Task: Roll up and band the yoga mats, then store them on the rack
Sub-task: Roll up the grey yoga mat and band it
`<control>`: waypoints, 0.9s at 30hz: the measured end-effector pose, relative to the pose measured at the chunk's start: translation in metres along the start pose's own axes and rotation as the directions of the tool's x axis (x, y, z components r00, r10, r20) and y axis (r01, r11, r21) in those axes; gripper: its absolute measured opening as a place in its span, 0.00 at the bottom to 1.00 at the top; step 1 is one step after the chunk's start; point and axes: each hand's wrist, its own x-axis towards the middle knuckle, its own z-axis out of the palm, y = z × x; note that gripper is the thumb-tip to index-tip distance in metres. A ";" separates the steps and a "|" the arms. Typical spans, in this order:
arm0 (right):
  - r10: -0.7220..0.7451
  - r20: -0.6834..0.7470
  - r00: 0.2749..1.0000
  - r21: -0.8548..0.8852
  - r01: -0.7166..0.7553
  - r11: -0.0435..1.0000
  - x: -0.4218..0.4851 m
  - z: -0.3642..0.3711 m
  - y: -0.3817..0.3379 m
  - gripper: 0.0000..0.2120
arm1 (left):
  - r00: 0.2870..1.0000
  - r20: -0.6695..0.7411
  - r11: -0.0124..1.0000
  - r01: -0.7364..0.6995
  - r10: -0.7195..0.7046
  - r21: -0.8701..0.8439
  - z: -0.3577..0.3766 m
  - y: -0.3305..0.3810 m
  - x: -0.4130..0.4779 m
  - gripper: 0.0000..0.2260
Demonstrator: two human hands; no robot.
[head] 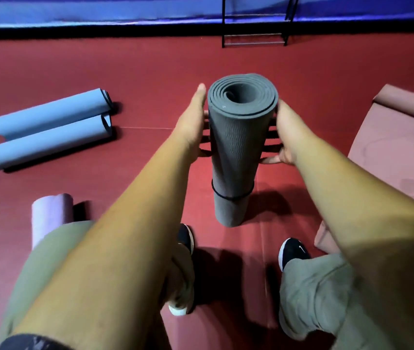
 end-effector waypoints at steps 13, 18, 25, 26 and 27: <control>-0.195 0.209 0.958 -0.254 0.246 0.935 -0.084 0.111 -0.020 0.21 | 0.997 -0.031 0.970 -0.065 0.074 0.234 -0.104 0.043 -0.082 0.10; -0.306 0.369 0.878 -0.356 0.437 0.826 -0.112 0.218 -0.019 0.20 | 0.978 -0.112 0.978 -0.158 0.174 0.138 -0.218 0.024 -0.113 0.15; -0.272 0.563 0.780 -0.521 0.591 0.616 -0.139 0.381 0.036 0.40 | 0.897 -0.358 0.946 -0.311 0.260 -0.093 -0.358 -0.065 -0.155 0.20; -0.247 0.589 0.769 -0.543 0.604 0.583 -0.140 0.400 0.045 0.44 | 0.882 -0.395 0.936 -0.329 0.257 -0.127 -0.372 -0.080 -0.159 0.22; -0.223 0.611 0.760 -0.564 0.615 0.551 -0.142 0.417 0.054 0.45 | 0.867 -0.436 0.929 -0.336 0.242 -0.153 -0.385 -0.094 -0.163 0.23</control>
